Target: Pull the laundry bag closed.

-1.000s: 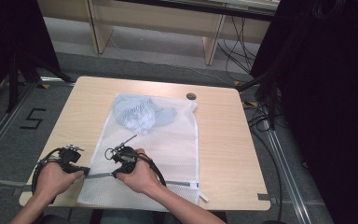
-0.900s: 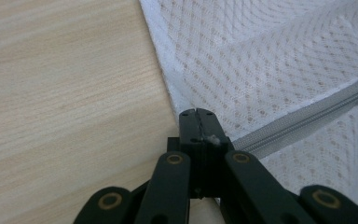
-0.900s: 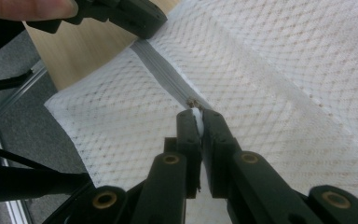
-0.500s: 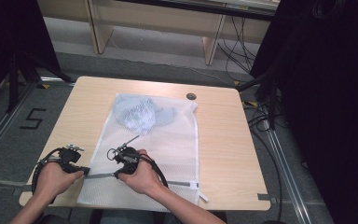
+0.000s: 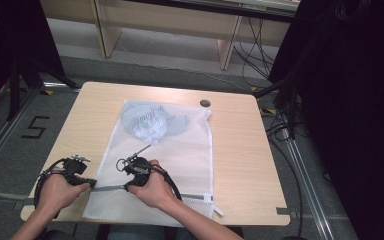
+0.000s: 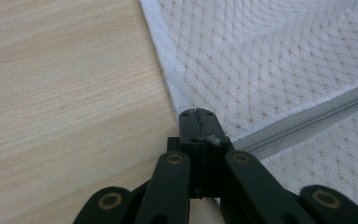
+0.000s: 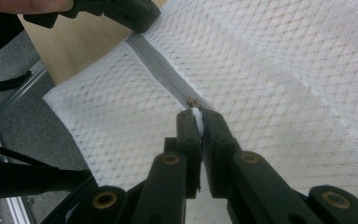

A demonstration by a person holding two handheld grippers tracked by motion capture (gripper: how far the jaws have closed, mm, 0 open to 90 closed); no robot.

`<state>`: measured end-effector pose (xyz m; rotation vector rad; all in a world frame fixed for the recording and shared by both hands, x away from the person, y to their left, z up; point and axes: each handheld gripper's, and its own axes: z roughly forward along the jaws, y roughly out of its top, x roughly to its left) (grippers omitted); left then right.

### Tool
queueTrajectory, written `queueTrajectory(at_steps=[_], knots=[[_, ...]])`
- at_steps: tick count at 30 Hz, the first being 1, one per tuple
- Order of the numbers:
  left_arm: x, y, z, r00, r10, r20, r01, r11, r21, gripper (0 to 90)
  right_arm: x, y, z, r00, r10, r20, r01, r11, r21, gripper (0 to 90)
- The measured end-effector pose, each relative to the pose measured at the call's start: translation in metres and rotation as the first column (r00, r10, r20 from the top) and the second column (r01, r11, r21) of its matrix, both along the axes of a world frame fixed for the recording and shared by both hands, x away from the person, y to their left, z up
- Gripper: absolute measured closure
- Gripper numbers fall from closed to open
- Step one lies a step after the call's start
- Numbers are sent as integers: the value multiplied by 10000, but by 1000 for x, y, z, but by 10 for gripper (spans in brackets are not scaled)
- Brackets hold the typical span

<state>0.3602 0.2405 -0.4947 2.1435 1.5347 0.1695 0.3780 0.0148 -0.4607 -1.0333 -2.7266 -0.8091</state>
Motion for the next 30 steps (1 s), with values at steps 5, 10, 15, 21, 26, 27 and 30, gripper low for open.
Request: queueTrajectory(at_steps=[5, 10, 15, 21, 26, 27, 30], knots=[[0, 0, 0, 10000, -4, 46, 4, 10000, -1, 897, -1, 0, 2, 9995, -193, -234, 192, 9998, -43, 870], [0, 0, 0, 10000, 11, 13, -11, 10000, -4, 897, 0, -2, 2, 9999, -94, -127, 93, 10000, -25, 870], [0, 0, 0, 10000, -6, 17, 6, 10000, -22, 897, -1, -3, 2, 9999, -103, -112, 103, 9999, 34, 870], [0, 0, -1, 10000, 23, 61, -22, 9999, -113, 897, -1, -4, 1, 9999, -97, -42, 97, 10000, -15, 870], [0, 0, -1, 10000, -8, 65, 8, 10000, -39, 897, -1, -6, 1, 9999, -148, -78, 148, 9999, -40, 870], [0, 0, -1, 10000, -1, 72, 1, 10000, -43, 897, -1, -6, 1, 9998, -158, -119, 158, 9999, -21, 870], [0, 0, -1, 10000, 1, 68, 0, 10000, -50, 897, 0, -8, 2, 9998, -176, -51, 176, 9998, -38, 870]])
